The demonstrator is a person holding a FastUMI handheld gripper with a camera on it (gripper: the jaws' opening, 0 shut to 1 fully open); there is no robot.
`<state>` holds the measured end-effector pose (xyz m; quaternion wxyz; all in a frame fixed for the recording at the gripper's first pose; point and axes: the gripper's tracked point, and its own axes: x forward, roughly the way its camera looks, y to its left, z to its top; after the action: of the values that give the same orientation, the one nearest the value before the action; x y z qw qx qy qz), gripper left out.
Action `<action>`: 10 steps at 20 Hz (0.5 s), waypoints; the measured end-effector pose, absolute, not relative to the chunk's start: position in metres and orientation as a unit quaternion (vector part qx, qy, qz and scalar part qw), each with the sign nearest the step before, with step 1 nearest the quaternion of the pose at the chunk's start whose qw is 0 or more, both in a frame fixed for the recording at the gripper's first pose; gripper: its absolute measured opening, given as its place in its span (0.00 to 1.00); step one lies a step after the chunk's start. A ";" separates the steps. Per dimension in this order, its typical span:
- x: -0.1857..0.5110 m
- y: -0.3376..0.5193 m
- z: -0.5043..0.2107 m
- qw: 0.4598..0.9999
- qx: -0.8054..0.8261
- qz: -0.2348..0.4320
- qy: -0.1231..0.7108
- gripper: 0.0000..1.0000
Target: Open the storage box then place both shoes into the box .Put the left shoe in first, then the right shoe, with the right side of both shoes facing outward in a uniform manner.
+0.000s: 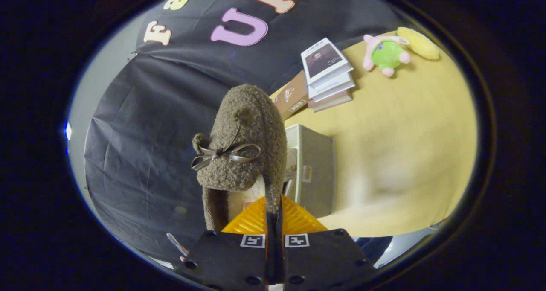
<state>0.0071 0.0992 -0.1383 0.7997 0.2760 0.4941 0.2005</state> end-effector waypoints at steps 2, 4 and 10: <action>0.009 0.125 -0.146 0.796 0.271 0.207 0.500 0.03; 0.011 0.145 -0.156 0.793 0.264 0.208 0.507 0.03; 0.020 0.171 -0.203 0.802 0.207 0.160 0.537 0.03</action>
<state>0.0202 0.1705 -0.2034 0.8022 0.2066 0.5369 0.1598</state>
